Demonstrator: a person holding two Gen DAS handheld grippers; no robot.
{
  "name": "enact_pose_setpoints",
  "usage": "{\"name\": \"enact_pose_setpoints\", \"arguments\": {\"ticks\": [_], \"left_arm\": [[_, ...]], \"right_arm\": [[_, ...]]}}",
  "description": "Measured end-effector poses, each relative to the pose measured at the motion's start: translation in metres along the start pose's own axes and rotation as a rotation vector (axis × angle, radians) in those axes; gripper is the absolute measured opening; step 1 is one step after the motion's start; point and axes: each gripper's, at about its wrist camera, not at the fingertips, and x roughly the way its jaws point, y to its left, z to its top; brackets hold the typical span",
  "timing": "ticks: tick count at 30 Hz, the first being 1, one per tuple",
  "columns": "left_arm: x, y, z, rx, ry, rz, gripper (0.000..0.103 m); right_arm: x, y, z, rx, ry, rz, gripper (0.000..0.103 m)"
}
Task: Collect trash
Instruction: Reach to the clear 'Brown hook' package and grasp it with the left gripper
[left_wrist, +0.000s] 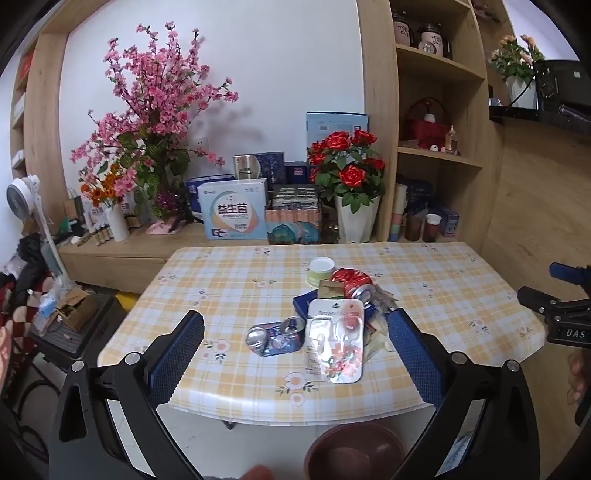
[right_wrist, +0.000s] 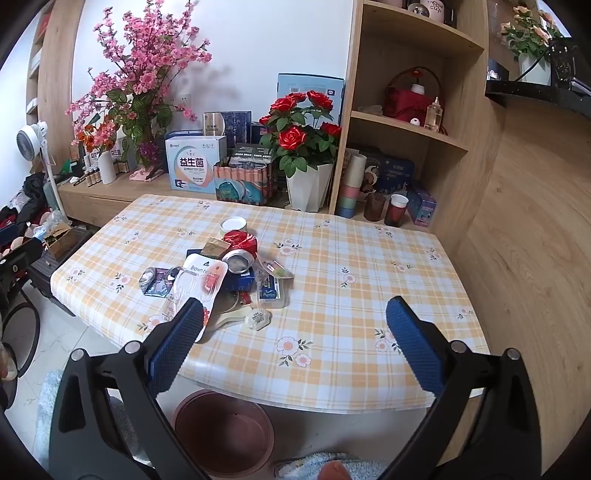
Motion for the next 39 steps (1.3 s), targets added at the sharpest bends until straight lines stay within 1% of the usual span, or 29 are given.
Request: {"name": "enact_pose_setpoints", "arguments": {"ticks": [2, 5, 7, 9, 10, 14, 15, 16, 17, 20, 22, 23, 25, 28, 30, 33, 37, 38, 39], "left_arm": [[0.011, 0.006, -0.009, -0.001, 0.016, 0.001, 0.098], [0.030, 0.012, -0.021, -0.015, 0.042, -0.025, 0.098], [0.037, 0.016, -0.035, -0.010, 0.060, -0.007, 0.098], [0.057, 0.019, -0.043, 0.050, 0.070, 0.032, 0.098], [0.063, 0.019, -0.047, 0.057, 0.073, 0.030, 0.098], [0.082, 0.023, -0.062, 0.057, 0.078, 0.006, 0.098], [0.088, 0.023, -0.065, 0.059, 0.091, 0.005, 0.098], [0.094, 0.023, -0.067, 0.071, 0.137, 0.002, 0.098], [0.100, 0.022, -0.069, 0.075, 0.165, -0.005, 0.098], [0.117, 0.020, -0.076, 0.066, 0.199, -0.006, 0.098], [0.130, 0.020, -0.079, 0.050, 0.227, -0.024, 0.098], [0.135, 0.017, -0.081, 0.026, 0.220, -0.047, 0.098], [0.147, 0.014, -0.084, 0.024, 0.224, -0.053, 0.098], [0.166, 0.004, -0.088, 0.055, 0.236, -0.070, 0.097], [0.177, -0.004, -0.089, 0.064, 0.257, -0.091, 0.091], [0.201, -0.015, -0.089, 0.075, 0.297, -0.115, 0.087], [0.237, -0.023, -0.089, 0.066, 0.337, -0.133, 0.079], [0.240, -0.026, -0.089, 0.045, 0.339, -0.150, 0.076], [0.247, -0.028, -0.089, 0.042, 0.348, -0.150, 0.075]], "right_arm": [[0.013, -0.002, -0.007, 0.014, 0.006, 0.009, 0.098], [0.034, -0.008, -0.022, 0.038, 0.041, 0.048, 0.097], [0.046, -0.007, -0.026, 0.040, 0.058, 0.041, 0.098], [0.061, -0.006, -0.032, 0.040, 0.076, 0.043, 0.097], [0.066, -0.006, -0.033, 0.043, 0.083, 0.048, 0.097], [0.092, -0.004, -0.043, 0.057, 0.120, 0.070, 0.098], [0.097, -0.004, -0.044, 0.058, 0.128, 0.071, 0.098], [0.104, -0.004, -0.047, 0.062, 0.138, 0.072, 0.097], [0.110, -0.004, -0.049, 0.066, 0.148, 0.073, 0.097], [0.126, -0.003, -0.053, 0.076, 0.174, 0.088, 0.097], [0.135, -0.002, -0.056, 0.069, 0.179, 0.063, 0.097], [0.140, -0.002, -0.057, 0.065, 0.186, 0.053, 0.097], [0.152, -0.003, -0.060, 0.073, 0.209, 0.050, 0.097], [0.169, -0.008, -0.065, 0.101, 0.237, 0.061, 0.097], [0.182, -0.011, -0.070, 0.107, 0.254, 0.075, 0.097], [0.197, -0.011, -0.074, 0.104, 0.278, 0.088, 0.097], [0.213, -0.012, -0.080, 0.117, 0.298, 0.112, 0.097], [0.217, -0.013, -0.081, 0.121, 0.301, 0.117, 0.097], [0.220, -0.013, -0.082, 0.126, 0.301, 0.119, 0.097]]}}
